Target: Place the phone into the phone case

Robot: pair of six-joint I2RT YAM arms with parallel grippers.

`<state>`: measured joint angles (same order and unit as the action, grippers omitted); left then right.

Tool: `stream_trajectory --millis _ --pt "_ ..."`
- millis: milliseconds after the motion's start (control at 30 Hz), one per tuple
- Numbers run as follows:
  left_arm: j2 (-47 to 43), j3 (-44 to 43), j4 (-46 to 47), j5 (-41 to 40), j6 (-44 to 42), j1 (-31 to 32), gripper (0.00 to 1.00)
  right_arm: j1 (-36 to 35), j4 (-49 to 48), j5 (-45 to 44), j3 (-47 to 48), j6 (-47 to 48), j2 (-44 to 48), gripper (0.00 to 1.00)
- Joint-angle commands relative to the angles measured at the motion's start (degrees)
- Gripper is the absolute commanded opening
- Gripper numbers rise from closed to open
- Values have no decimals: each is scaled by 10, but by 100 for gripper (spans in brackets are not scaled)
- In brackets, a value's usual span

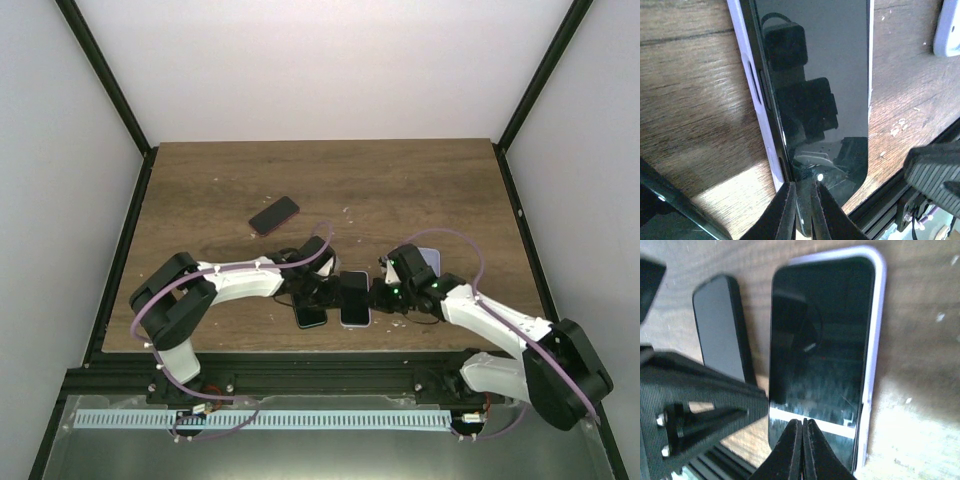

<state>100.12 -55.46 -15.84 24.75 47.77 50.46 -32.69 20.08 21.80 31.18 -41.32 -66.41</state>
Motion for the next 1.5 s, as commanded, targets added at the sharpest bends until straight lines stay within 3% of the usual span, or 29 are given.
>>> stream_trajectory --millis 0,300,600,833,1067,1467 --pt "-10 11 20 14 -3 0 12 -32 5 3 -20 -51 15 1" --pt "-16 30 28 24 -2 0 12 -85 -55 1 -40 -89 -35 1" --pt "4 27 41 37 3 8 11 -88 -72 -37 -68 -97 -92 1" --pt "-14 8 15 31 2 8 11 -88 7 -65 -12 -97 -14 1" --pt "-18 17 17 41 6 8 14 -89 21 -39 -51 -127 36 1" --pt "-11 14 -4 66 19 26 16 -93 -40 -50 -95 -146 -14 1"
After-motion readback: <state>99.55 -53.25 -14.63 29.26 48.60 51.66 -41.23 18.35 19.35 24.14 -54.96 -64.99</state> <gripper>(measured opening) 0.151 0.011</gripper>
